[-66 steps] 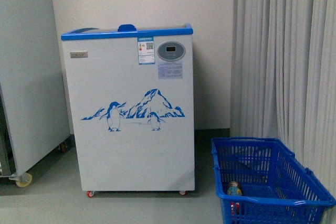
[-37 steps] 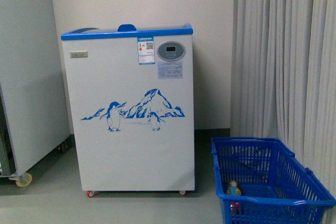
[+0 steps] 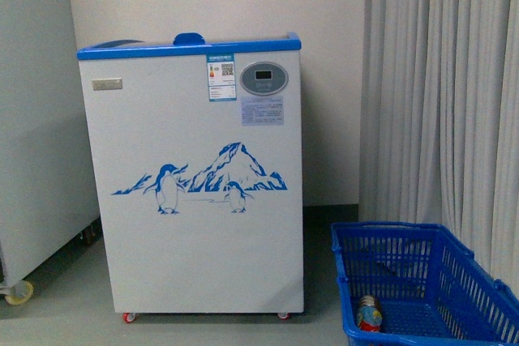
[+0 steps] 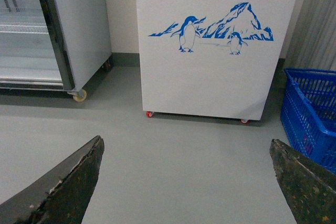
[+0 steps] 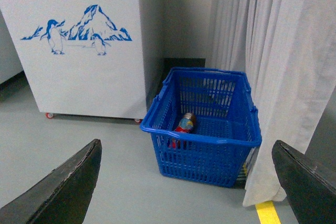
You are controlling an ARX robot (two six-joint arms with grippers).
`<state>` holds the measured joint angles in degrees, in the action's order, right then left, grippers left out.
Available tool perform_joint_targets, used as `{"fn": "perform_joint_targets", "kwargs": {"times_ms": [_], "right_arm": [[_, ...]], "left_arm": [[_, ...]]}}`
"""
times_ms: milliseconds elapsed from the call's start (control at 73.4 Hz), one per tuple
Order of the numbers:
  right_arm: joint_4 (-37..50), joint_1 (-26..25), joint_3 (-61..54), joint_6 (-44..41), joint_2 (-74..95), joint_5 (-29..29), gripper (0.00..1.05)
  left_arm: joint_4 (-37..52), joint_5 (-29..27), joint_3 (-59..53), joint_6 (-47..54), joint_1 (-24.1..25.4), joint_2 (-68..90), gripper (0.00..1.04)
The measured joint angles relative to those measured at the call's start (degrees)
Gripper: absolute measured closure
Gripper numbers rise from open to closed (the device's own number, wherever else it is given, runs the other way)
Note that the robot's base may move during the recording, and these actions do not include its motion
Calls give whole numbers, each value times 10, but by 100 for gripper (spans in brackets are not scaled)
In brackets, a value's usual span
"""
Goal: Put drink in fridge
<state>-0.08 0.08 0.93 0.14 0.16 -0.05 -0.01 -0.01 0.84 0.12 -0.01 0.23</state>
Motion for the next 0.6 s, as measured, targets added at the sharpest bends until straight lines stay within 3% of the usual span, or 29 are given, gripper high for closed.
{"fn": "perform_joint_targets", "kwargs": {"times_ms": [599], "right_arm": [[0,0,0,0,0,0,8]], "left_arm": [[0,0,0,0,0,0,8]]}}
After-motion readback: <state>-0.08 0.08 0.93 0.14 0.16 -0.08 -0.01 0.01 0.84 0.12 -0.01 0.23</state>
